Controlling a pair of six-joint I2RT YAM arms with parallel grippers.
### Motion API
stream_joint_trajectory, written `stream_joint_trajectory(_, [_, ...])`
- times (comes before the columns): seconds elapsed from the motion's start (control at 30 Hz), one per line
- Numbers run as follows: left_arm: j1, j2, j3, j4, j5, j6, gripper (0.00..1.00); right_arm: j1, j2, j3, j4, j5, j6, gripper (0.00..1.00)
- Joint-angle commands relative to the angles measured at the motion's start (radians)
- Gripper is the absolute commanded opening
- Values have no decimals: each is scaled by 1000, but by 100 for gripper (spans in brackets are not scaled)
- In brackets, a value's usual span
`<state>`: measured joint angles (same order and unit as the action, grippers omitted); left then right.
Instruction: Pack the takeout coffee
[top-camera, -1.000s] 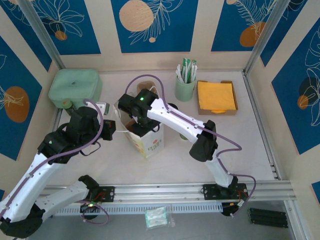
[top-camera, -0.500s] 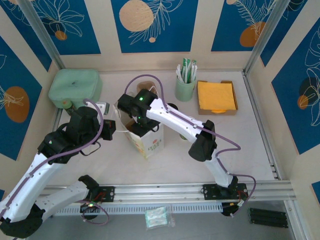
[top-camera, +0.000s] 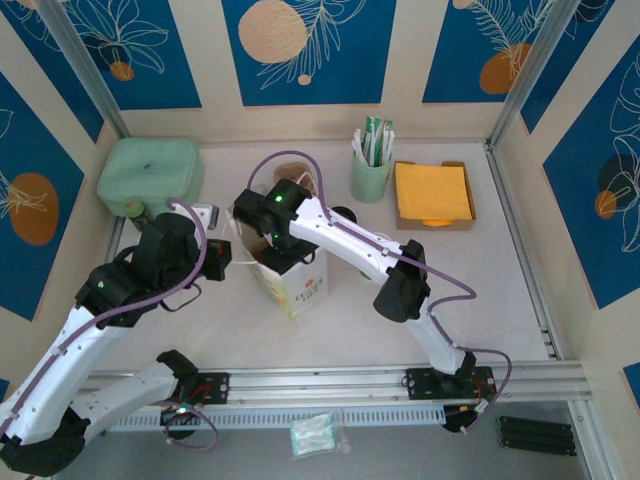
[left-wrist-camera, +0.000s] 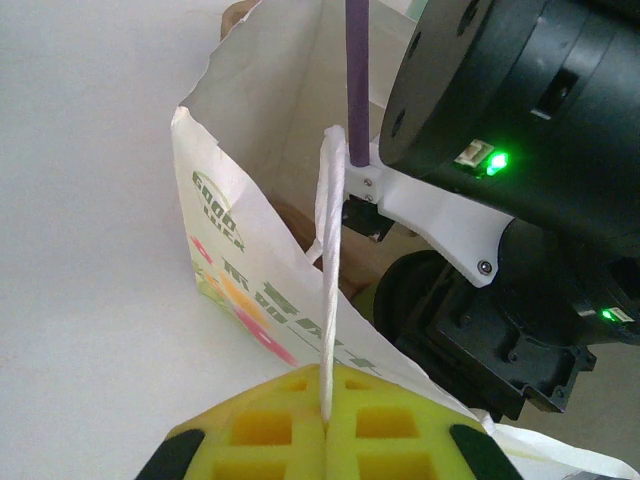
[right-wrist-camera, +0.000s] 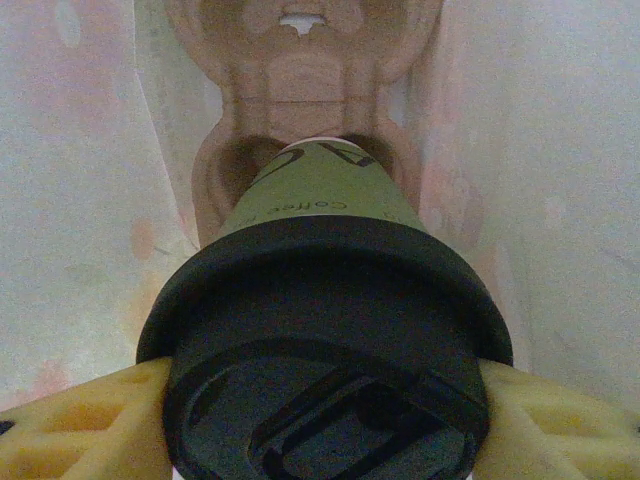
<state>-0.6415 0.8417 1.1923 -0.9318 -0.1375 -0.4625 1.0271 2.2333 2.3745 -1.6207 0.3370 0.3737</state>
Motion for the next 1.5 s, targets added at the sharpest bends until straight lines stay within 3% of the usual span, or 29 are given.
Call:
stream_joint_trajectory(0.0, [9, -1, 26, 1, 15, -2, 0, -7, 29, 21, -154, 2, 0, 60])
stream_joint_trajectory(1.47, [8, -6, 33, -2, 12, -4, 0, -19, 81, -34, -112, -16, -2, 60])
